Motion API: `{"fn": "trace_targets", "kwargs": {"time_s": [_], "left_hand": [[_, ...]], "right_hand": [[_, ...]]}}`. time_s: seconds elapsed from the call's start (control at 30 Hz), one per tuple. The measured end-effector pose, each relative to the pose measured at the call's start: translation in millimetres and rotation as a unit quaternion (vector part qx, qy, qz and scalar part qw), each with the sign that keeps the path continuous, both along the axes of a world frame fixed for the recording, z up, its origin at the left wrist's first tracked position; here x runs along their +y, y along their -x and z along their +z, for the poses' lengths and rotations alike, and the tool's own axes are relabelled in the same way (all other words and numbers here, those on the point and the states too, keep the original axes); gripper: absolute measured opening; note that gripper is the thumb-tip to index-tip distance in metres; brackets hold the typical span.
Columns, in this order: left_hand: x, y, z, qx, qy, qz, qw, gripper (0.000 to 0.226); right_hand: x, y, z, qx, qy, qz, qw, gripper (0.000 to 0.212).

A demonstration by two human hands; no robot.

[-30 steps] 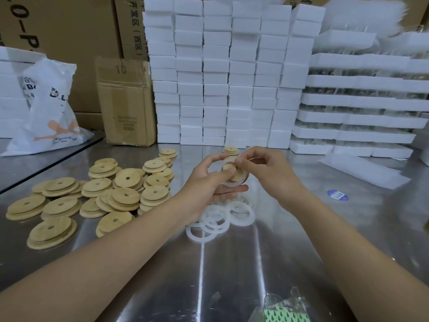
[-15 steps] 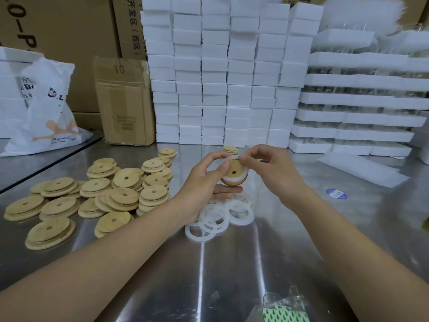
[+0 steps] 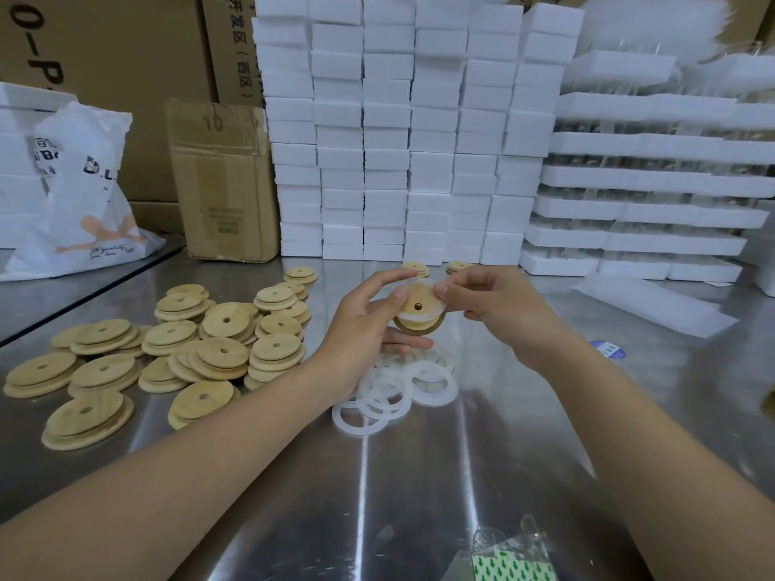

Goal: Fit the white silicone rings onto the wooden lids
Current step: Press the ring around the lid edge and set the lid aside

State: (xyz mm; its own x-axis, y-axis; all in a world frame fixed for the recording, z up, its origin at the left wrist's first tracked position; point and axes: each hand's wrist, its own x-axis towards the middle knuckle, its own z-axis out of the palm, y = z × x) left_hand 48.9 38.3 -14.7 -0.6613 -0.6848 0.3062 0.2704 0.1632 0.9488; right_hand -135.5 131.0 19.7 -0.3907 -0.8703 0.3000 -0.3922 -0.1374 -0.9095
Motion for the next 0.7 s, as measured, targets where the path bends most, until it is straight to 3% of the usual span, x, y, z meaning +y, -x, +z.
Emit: {"fn": "trace_targets", "kwargs": {"time_s": [0.3, 0.7], "left_hand": [[2.8, 2.1, 1.1, 0.016, 0.003, 0.034, 0.999, 0.017], [0.9, 2.8, 3.0, 0.031, 0.036, 0.031, 0.998, 0.013]], "right_hand": [[2.4, 4.2, 4.3, -0.008, -0.064, 0.019, 0.998, 0.015], [4.5, 5.7, 8.5, -0.136, -0.067, 0.044, 0.988, 0.027]]}}
